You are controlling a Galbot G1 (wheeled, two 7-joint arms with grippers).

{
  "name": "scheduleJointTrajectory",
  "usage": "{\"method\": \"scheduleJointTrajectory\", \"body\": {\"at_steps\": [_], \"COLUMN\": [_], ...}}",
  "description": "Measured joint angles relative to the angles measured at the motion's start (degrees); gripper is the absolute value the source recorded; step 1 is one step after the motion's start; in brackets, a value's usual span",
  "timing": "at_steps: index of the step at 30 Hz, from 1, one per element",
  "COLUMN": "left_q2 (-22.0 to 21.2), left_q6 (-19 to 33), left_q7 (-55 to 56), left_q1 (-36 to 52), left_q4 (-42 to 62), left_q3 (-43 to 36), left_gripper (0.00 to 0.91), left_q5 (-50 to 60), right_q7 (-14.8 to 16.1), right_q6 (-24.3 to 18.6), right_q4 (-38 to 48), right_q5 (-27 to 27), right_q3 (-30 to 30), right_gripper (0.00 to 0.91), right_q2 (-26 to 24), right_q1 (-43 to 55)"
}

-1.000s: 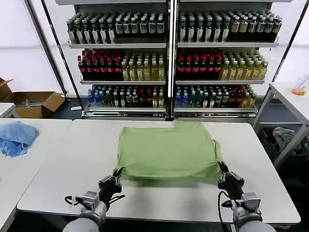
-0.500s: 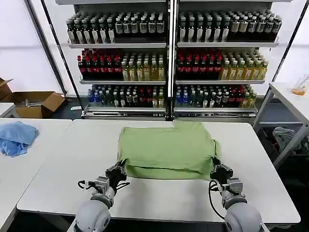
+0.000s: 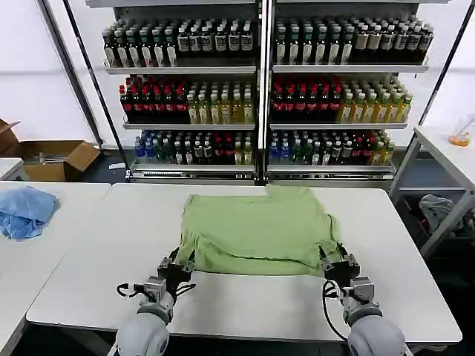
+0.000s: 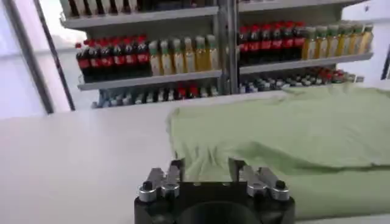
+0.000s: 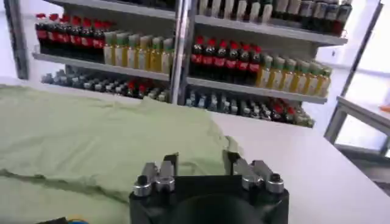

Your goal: Fold and organize the clothes.

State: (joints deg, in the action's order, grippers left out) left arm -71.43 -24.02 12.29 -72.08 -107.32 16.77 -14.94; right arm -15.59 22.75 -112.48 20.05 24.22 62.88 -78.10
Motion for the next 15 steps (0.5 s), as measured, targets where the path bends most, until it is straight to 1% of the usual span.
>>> {"method": "scheduleJointTrajectory", "body": {"at_steps": [1,2,3,4,15], "left_q2": [-0.05,-0.09,-0.13,-0.22,-0.29], "left_q6": [-0.09,-0.10,-0.11,-0.11,0.22], "left_q7": [0.09,0.16,0.21,0.25,0.34], "left_q1": [-0.07,-0.08,-0.05,0.01,-0.35], "left_q4": [0.26,0.52,0.75,1.07,2.06], "left_q3": [0.00,0.00,0.00,0.00,-0.06], "left_gripper": [0.907,0.554,0.191,0.020,0.020], "left_q5": [0.00,0.00,0.03,0.03,-0.43], "right_q7": [-0.11,-0.12,-0.13,-0.17,-0.12], "right_q6": [0.27,0.49,0.66,0.81,1.51], "right_q4": [0.34,0.67,0.93,1.26,2.62], "right_q5": [0.36,0.73,1.03,1.41,4.00], "right_q3": [0.15,0.24,0.33,0.40,0.08], "right_gripper": [0.897,0.453,0.050,0.000,0.000], "right_q2": [0.16,0.29,0.38,0.47,0.56], "right_q1": [-0.15,-0.20,-0.29,-0.34,-0.89]}}
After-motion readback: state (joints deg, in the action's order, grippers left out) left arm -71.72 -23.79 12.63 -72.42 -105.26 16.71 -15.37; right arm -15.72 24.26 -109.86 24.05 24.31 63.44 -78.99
